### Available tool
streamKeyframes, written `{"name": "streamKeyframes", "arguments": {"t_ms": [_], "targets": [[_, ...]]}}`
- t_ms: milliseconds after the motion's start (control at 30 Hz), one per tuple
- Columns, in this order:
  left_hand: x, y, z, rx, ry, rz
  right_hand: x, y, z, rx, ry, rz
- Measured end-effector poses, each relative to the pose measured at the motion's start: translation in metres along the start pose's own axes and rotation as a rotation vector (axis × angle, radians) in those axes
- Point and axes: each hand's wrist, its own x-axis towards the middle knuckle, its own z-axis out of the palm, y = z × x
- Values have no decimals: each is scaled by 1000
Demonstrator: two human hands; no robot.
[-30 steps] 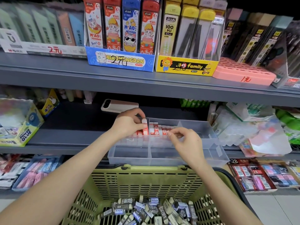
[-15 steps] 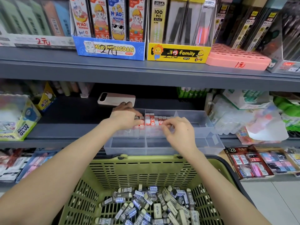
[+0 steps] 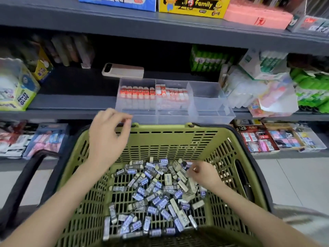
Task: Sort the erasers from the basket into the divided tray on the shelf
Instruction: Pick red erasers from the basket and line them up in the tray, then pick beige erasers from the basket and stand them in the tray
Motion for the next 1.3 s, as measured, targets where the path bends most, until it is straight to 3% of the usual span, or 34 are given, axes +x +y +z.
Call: {"name": "streamKeyframes", "arguments": {"t_ms": [133, 300, 500, 600, 667, 733, 833, 900, 967, 1067, 1133, 1200, 1300], "targets": [[-37, 3, -1, -143, -117, -150, -5, 16, 46, -118, -135, 130], [-52, 2, 2, -197, -206, -218, -5, 21, 67, -214, -37, -113], [-56, 7, 12, -285, -370, -319, 3, 22, 61, -99, -74, -161], [-62, 12, 26, -464, -524, -562, 0, 22, 55, -28, -105, -176], [-64, 15, 38, -668, -608, -842, -4, 17, 46, 59, -108, -147], [-64, 18, 50, -846, -701, -1164, -10, 1, 36, 264, -103, -117], [-68, 21, 64, -1091, -916, -1436, -22, -35, 18, 577, -133, -256], [-71, 22, 72, -1326, -930, -1562, -29, -54, 7, 593, -197, -406], [-74, 23, 75, -1472, -827, -1642, -32, -61, -5, 603, -326, -445], [-76, 19, 76, -1530, -789, -1622, -26, -51, -23, 831, -434, -327], [-75, 15, 76, -1542, -810, -1612, -18, -35, -29, 942, -316, -189], [-74, 10, 76, -1511, -817, -1594, -8, -15, -22, 767, -180, -30], [-72, 4, 78, -1406, -833, -1548, -1, 14, 6, -20, -321, 99]]}}
